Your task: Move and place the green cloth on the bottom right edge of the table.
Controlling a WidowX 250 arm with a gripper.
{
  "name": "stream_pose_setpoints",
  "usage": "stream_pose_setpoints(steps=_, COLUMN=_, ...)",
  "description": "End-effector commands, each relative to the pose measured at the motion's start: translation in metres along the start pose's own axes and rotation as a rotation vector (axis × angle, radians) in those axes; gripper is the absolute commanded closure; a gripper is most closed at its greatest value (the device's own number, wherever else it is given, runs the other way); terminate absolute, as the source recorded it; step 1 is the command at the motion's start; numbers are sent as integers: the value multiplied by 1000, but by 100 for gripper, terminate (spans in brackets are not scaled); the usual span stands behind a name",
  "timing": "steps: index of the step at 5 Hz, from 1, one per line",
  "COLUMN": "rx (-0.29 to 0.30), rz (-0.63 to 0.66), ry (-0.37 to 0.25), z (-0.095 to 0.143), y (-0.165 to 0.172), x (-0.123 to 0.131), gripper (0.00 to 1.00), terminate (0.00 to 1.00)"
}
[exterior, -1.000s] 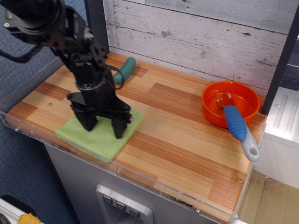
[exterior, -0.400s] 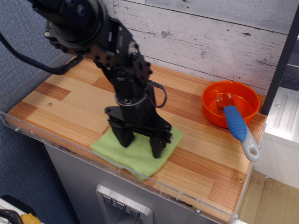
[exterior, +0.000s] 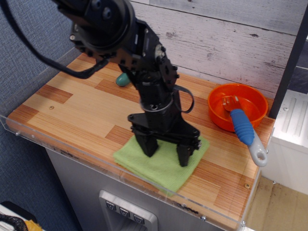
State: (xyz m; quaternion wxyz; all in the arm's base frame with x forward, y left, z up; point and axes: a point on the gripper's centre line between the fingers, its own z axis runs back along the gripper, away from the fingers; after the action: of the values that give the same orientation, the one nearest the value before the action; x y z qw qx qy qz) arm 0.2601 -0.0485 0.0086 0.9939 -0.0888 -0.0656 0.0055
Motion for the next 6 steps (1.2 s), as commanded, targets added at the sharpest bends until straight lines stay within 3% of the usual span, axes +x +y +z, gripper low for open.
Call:
stream_pose_setpoints(steps=1, rx=-13, rz=-35, ry=25, z=-18, y=-29, x=-3, gripper=0, terminate=0)
stream_pose_setpoints(steps=4, rx=14, rz=10, ry=5, z=8, y=-21, x=-4, gripper=0, terminate=0)
stream_pose_setpoints(steps=6, rx=21, rz=39, ry=-67, z=30, y=-20, x=5, gripper=0, terminate=0)
